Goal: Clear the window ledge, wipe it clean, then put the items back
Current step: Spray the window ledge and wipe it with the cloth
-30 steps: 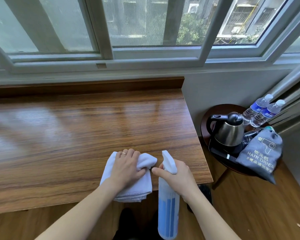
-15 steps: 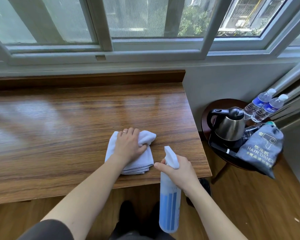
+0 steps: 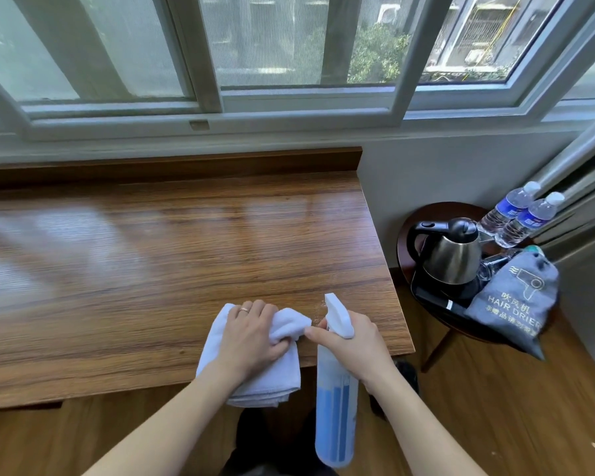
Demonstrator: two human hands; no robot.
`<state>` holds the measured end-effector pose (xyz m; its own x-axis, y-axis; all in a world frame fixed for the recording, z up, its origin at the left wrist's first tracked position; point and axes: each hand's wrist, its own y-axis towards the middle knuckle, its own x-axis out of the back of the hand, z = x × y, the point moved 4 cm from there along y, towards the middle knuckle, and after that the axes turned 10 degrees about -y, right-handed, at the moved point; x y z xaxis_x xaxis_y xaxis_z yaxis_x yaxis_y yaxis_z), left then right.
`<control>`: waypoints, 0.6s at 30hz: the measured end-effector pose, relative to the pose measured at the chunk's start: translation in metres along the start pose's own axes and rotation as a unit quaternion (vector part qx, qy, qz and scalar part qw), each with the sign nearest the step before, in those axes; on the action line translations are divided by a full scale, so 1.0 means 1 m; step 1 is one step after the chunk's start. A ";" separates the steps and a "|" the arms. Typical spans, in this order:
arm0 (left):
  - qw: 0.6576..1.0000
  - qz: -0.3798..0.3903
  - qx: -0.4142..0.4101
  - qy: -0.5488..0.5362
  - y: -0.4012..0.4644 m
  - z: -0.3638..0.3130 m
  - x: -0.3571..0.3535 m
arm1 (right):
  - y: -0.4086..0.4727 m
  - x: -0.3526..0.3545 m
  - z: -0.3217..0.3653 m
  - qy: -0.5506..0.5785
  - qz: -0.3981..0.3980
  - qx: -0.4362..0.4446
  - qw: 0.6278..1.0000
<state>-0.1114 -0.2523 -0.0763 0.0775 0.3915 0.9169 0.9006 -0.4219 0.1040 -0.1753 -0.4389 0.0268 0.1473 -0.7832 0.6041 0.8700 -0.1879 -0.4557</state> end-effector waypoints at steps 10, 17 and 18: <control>0.999 0.022 0.024 0.026 0.065 0.014 0.011 | -0.006 -0.001 -0.009 -0.018 0.001 0.000 1.000; 0.997 0.025 0.065 0.025 0.080 0.016 0.011 | -0.010 -0.001 -0.021 0.000 0.001 -0.013 1.000; 0.997 0.024 0.068 0.024 0.078 0.016 0.011 | -0.010 -0.001 -0.022 0.000 0.002 -0.014 1.000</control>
<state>-0.0338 -0.2679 -0.0647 0.1034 0.3330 0.9372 0.9467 -0.3220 0.0099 -0.1939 -0.4492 0.0166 0.1503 -0.7833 0.6032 0.8561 -0.2021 -0.4757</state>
